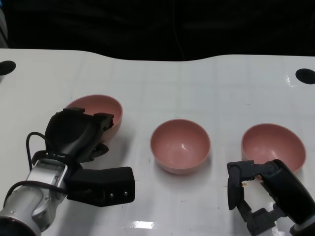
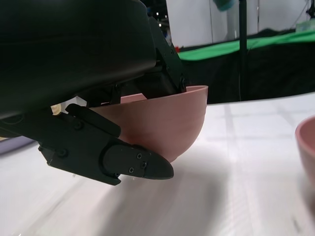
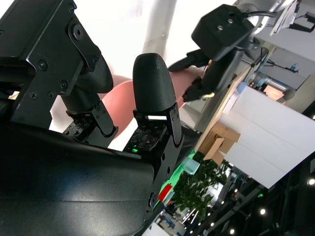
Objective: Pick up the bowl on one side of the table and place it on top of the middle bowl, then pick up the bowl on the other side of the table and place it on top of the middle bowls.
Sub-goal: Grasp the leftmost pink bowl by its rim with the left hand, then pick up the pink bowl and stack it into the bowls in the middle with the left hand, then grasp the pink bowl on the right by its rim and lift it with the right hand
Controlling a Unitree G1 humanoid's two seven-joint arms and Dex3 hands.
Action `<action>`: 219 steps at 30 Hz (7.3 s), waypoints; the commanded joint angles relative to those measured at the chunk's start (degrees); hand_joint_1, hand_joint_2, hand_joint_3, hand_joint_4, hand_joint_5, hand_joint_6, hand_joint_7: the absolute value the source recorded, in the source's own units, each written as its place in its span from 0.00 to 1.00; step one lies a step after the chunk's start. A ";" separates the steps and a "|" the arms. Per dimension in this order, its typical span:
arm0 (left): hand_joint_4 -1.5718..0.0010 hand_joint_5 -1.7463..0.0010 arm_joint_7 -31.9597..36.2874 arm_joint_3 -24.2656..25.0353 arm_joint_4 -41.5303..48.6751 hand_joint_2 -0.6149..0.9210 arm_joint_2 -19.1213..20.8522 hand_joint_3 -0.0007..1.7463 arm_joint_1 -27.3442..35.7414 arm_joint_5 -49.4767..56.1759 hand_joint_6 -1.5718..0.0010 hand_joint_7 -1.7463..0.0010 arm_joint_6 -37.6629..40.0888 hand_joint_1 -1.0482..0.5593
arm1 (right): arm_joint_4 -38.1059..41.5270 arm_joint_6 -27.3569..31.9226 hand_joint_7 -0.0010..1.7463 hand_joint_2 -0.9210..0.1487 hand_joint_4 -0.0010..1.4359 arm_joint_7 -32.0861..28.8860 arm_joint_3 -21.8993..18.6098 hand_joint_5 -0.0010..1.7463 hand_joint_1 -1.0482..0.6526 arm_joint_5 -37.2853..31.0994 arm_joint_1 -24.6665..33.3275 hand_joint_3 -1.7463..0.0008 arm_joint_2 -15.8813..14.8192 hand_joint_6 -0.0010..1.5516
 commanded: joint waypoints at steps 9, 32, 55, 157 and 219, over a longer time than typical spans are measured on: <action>0.47 0.00 -2.83 1.33 -5.92 0.94 2.00 0.28 1.67 -1.24 0.46 0.34 -0.13 0.52 | -0.17 -0.20 0.85 0.79 0.73 -0.21 -0.09 1.00 0.74 0.24 0.20 0.00 -0.46 0.60; 0.45 0.01 -9.24 -0.19 -13.95 0.89 -1.62 0.18 -3.00 -5.45 0.37 0.49 -11.86 0.50 | -0.11 -0.28 0.84 0.80 0.73 -0.76 0.20 1.00 0.73 -0.40 -0.10 0.00 -0.12 0.60; 0.49 0.00 -14.61 -2.52 -9.52 0.85 -5.21 0.42 -5.99 -4.85 0.49 0.24 -16.27 0.48 | -0.15 -0.46 0.84 0.79 0.73 -0.63 0.62 1.00 0.73 0.28 0.04 0.00 0.00 0.60; 0.99 0.99 -21.76 -8.78 -13.91 1.00 -2.88 0.34 1.01 4.95 0.98 1.00 -4.15 0.19 | 0.09 -0.65 0.87 0.77 0.71 0.56 1.00 1.00 0.75 1.94 -0.14 0.00 -0.09 0.58; 0.40 0.05 -19.88 21.79 -20.91 0.57 0.21 0.91 34.05 -42.21 0.43 0.18 -39.68 0.70 | -6.58 1.84 0.57 0.58 0.53 -4.37 -3.98 0.78 0.68 -9.23 -0.86 0.32 -5.30 0.48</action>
